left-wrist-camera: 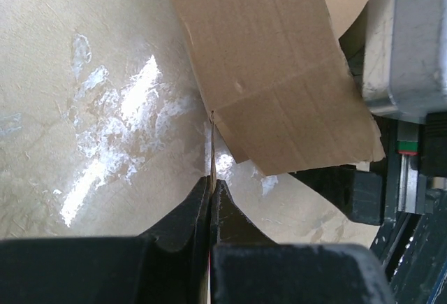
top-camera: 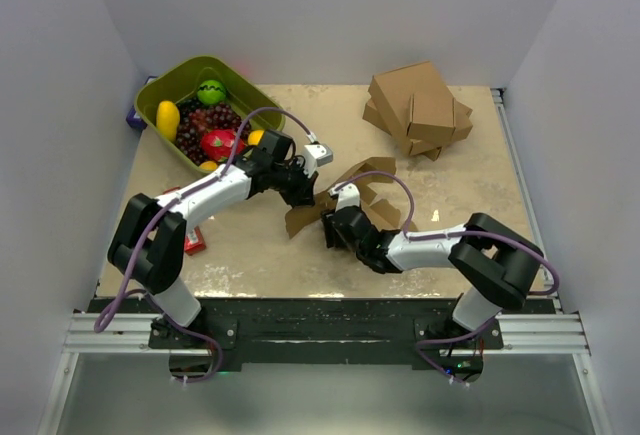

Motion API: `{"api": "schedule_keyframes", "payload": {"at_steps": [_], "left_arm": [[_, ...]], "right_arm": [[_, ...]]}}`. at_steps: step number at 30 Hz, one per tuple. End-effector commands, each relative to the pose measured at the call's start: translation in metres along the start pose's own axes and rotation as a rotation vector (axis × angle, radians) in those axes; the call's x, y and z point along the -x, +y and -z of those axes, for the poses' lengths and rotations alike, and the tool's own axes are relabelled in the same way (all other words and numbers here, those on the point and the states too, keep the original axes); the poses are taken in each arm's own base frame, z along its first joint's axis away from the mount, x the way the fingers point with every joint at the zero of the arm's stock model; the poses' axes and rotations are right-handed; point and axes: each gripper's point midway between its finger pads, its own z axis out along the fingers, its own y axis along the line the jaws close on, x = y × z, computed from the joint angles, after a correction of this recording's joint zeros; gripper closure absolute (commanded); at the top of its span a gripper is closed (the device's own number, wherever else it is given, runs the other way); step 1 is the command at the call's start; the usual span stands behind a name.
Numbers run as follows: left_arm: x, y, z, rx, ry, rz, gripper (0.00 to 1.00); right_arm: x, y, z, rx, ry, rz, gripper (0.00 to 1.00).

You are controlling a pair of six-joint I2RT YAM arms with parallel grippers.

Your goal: Fold the paper box

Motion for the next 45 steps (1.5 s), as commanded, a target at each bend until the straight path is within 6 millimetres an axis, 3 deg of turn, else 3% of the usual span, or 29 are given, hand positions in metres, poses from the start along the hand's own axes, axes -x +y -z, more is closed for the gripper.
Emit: {"api": "schedule_keyframes", "payload": {"at_steps": [1, 10, 17, 26, 29, 37, 41, 45], "left_arm": [[0.004, 0.002, 0.002, 0.002, 0.009, 0.021, 1.00], [0.005, 0.003, 0.003, 0.007, 0.005, 0.018, 1.00], [0.005, 0.003, 0.004, 0.003, 0.005, 0.017, 1.00], [0.004, 0.000, 0.004, -0.018, 0.002, 0.019, 1.00], [0.004, 0.000, 0.003, -0.023, 0.003, 0.022, 1.00], [0.004, 0.000, 0.001, -0.027, 0.000, 0.028, 1.00], [0.003, 0.002, 0.000, -0.016, 0.004, 0.039, 1.00], [0.005, 0.006, 0.000, 0.014, 0.001, 0.061, 1.00]], "right_arm": [[0.031, -0.002, 0.004, -0.027, -0.109, -0.090, 0.48], [0.034, -0.009, 0.004, -0.056, -0.111, -0.083, 0.56], [0.030, -0.029, 0.003, -0.082, -0.097, -0.125, 0.59], [0.013, -0.051, -0.016, -0.087, -0.011, -0.183, 0.60], [0.006, -0.055, -0.021, -0.126, 0.029, -0.177, 0.57], [-0.009, -0.087, -0.017, -0.327, 0.065, -0.206, 0.44], [-0.010, -0.085, -0.018, -0.326, 0.079, -0.212, 0.33], [0.005, -0.077, -0.011, -0.267, 0.068, -0.217, 0.23]]}}
